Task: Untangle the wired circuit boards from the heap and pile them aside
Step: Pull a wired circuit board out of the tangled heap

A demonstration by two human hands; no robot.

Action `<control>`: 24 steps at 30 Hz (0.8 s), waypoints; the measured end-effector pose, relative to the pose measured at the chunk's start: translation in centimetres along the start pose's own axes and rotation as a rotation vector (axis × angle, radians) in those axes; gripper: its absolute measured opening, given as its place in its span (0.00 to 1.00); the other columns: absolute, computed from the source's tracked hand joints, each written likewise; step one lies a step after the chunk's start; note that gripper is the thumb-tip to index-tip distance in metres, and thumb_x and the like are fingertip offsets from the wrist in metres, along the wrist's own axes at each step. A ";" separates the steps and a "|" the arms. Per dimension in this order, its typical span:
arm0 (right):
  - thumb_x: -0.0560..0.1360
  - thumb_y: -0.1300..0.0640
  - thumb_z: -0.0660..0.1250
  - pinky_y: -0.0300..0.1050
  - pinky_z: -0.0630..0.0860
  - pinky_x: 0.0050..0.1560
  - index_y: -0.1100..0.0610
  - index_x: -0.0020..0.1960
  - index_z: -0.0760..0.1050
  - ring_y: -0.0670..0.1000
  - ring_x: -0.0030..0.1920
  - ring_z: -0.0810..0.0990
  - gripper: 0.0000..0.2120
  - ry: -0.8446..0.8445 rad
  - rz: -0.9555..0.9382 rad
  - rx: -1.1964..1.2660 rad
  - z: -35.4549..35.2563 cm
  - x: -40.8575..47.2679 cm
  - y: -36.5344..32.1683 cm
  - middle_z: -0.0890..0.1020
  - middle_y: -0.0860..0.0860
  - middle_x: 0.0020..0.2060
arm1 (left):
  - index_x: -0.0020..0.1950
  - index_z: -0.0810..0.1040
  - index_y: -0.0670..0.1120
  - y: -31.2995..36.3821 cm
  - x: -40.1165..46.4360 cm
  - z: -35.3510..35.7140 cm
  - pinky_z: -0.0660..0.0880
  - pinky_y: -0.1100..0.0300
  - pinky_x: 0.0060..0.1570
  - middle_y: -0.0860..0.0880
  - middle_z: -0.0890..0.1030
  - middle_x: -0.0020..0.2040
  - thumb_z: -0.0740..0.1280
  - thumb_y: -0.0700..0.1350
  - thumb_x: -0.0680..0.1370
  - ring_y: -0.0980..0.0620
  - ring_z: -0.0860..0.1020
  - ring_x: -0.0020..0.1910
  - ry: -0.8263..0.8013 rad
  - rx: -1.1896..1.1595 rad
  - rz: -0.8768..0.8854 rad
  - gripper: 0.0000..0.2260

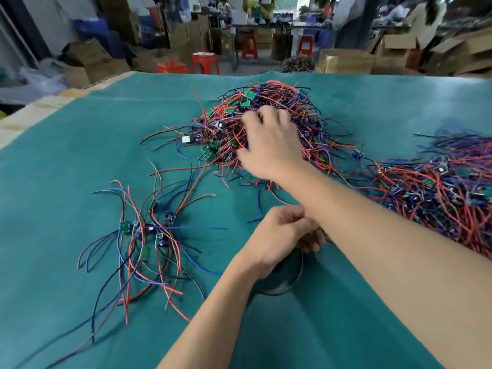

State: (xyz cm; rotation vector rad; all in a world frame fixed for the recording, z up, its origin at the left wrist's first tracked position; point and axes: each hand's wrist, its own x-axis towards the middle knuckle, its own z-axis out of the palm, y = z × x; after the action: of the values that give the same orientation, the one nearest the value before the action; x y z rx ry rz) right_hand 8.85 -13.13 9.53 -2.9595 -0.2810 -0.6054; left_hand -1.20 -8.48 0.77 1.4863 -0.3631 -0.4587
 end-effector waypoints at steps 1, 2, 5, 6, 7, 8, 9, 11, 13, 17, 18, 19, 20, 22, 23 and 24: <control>0.76 0.42 0.68 0.59 0.67 0.68 0.51 0.73 0.67 0.65 0.72 0.65 0.30 -0.020 0.076 -0.043 0.5 0.1 2.2 0.66 0.58 0.74 | 0.47 0.80 0.40 0.2 -0.1 0.0 0.73 0.67 0.33 0.48 0.82 0.36 0.63 0.39 0.82 0.56 0.78 0.31 -0.014 -0.014 0.018 0.08; 0.77 0.41 0.67 0.61 0.66 0.70 0.50 0.75 0.64 0.66 0.74 0.62 0.31 -0.082 0.131 -0.063 0.9 0.0 4.1 0.61 0.58 0.78 | 0.46 0.80 0.40 0.7 -0.3 0.1 0.72 0.68 0.32 0.48 0.81 0.35 0.62 0.38 0.82 0.56 0.78 0.30 -0.012 -0.029 0.021 0.08; 0.79 0.41 0.65 0.62 0.67 0.71 0.47 0.76 0.63 0.66 0.75 0.65 0.29 -0.327 0.224 -0.036 2.0 -0.8 8.2 0.60 0.56 0.79 | 0.45 0.79 0.41 0.9 -0.6 0.2 0.71 0.67 0.32 0.48 0.81 0.34 0.61 0.36 0.82 0.55 0.76 0.30 -0.023 -0.060 0.022 0.10; 0.79 0.43 0.66 0.61 0.71 0.68 0.48 0.75 0.65 0.65 0.72 0.69 0.28 -0.340 0.227 -0.007 2.3 -1.4 8.9 0.66 0.57 0.76 | 0.45 0.79 0.41 1.2 -0.8 0.4 0.71 0.67 0.32 0.48 0.81 0.34 0.61 0.36 0.82 0.55 0.76 0.30 -0.024 -0.053 0.018 0.10; 0.79 0.45 0.67 0.58 0.75 0.63 0.50 0.72 0.69 0.64 0.67 0.74 0.24 -0.306 0.223 0.024 2.5 -1.9 9.3 0.72 0.57 0.71 | 0.45 0.79 0.41 1.2 -0.7 0.3 0.71 0.67 0.33 0.48 0.81 0.35 0.61 0.36 0.82 0.55 0.76 0.30 -0.029 -0.058 0.022 0.09; 0.79 0.48 0.69 0.54 0.77 0.56 0.50 0.66 0.74 0.63 0.61 0.78 0.17 -0.222 0.225 0.059 2.7 -2.3 9.6 0.78 0.57 0.64 | 0.45 0.79 0.42 1.4 -0.9 0.4 0.72 0.67 0.33 0.48 0.81 0.35 0.61 0.36 0.82 0.55 0.76 0.30 -0.022 -0.065 0.012 0.09; 0.79 0.49 0.70 0.51 0.75 0.49 0.50 0.57 0.79 0.62 0.54 0.79 0.09 -0.138 0.258 0.092 2.8 -2.6 9.8 0.82 0.57 0.57 | 0.45 0.79 0.42 1.2 -0.8 0.4 0.72 0.67 0.33 0.48 0.81 0.35 0.61 0.36 0.82 0.55 0.76 0.30 -0.016 -0.075 0.012 0.09; 0.78 0.49 0.72 0.47 0.70 0.43 0.51 0.44 0.83 0.60 0.48 0.78 0.07 -0.040 0.335 0.155 2.9 -3.2 9.9 0.83 0.57 0.47 | 0.45 0.79 0.42 1.4 -0.8 0.3 0.72 0.67 0.33 0.48 0.81 0.35 0.61 0.37 0.82 0.55 0.76 0.31 -0.005 -0.083 0.006 0.09; 0.77 0.48 0.74 0.47 0.70 0.44 0.51 0.42 0.85 0.61 0.54 0.78 0.09 -0.013 0.366 0.209 2.8 -3.8 9.9 0.83 0.56 0.44 | 0.46 0.79 0.41 1.4 -0.9 0.3 0.72 0.67 0.34 0.46 0.81 0.36 0.62 0.37 0.82 0.54 0.77 0.31 -0.003 -0.083 0.005 0.09; 0.77 0.50 0.73 0.47 0.69 0.45 0.55 0.39 0.83 0.61 0.51 0.78 0.11 0.027 0.306 0.301 1.6 -4.9 9.7 0.83 0.52 0.39 | 0.48 0.79 0.40 1.7 -1.0 0.2 0.73 0.67 0.34 0.45 0.81 0.37 0.61 0.37 0.82 0.54 0.77 0.32 0.019 -0.110 -0.011 0.08; 0.77 0.51 0.73 0.46 0.67 0.45 0.53 0.38 0.81 0.59 0.48 0.78 0.11 0.054 0.287 0.325 1.1 -5.3 9.6 0.82 0.51 0.39 | 0.49 0.79 0.40 1.8 -1.0 0.3 0.73 0.67 0.35 0.45 0.81 0.37 0.61 0.37 0.82 0.54 0.77 0.32 0.028 -0.119 -0.018 0.07; 0.76 0.52 0.73 0.45 0.65 0.44 0.52 0.37 0.80 0.56 0.45 0.78 0.10 0.087 0.276 0.364 0.5 -5.8 9.5 0.82 0.50 0.39 | 0.51 0.78 0.39 1.8 -1.0 0.3 0.74 0.67 0.35 0.45 0.81 0.37 0.61 0.37 0.82 0.54 0.77 0.32 0.039 -0.135 -0.024 0.06; 0.76 0.53 0.73 0.45 0.63 0.43 0.51 0.36 0.80 0.53 0.41 0.76 0.10 0.122 0.273 0.409 0.0 -6.5 9.4 0.82 0.49 0.38 | 0.53 0.78 0.39 1.8 -0.9 0.3 0.74 0.67 0.35 0.45 0.81 0.37 0.61 0.37 0.82 0.54 0.78 0.32 0.054 -0.158 -0.034 0.06; 0.75 0.54 0.74 0.44 0.61 0.40 0.54 0.36 0.82 0.45 0.34 0.74 0.09 0.178 0.262 0.465 -1.1 -8.0 9.2 0.81 0.45 0.33 | 0.58 0.75 0.37 1.9 -0.7 0.4 0.75 0.66 0.35 0.44 0.82 0.37 0.61 0.38 0.82 0.53 0.79 0.32 0.109 -0.231 -0.053 0.08; 0.74 0.55 0.74 0.43 0.62 0.39 0.55 0.36 0.83 0.43 0.35 0.76 0.09 0.199 0.252 0.485 -1.5 -8.9 9.1 0.81 0.44 0.32 | 0.60 0.74 0.37 1.9 -0.6 0.4 0.76 0.64 0.35 0.43 0.82 0.37 0.60 0.40 0.83 0.52 0.79 0.32 0.136 -0.276 -0.061 0.09; 0.74 0.55 0.74 0.41 0.65 0.40 0.55 0.37 0.84 0.43 0.37 0.77 0.08 0.219 0.244 0.511 -1.9 -9.8 9.0 0.82 0.43 0.32 | 0.61 0.72 0.37 1.9 -0.5 0.4 0.77 0.63 0.36 0.42 0.83 0.38 0.59 0.43 0.84 0.50 0.80 0.33 0.159 -0.319 -0.066 0.11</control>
State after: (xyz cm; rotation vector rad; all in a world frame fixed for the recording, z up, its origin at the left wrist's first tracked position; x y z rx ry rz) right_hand 1.14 -23.74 6.75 -2.3682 -0.0404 -0.6940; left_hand -1.69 -8.55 2.70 1.2169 -0.1085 -0.4260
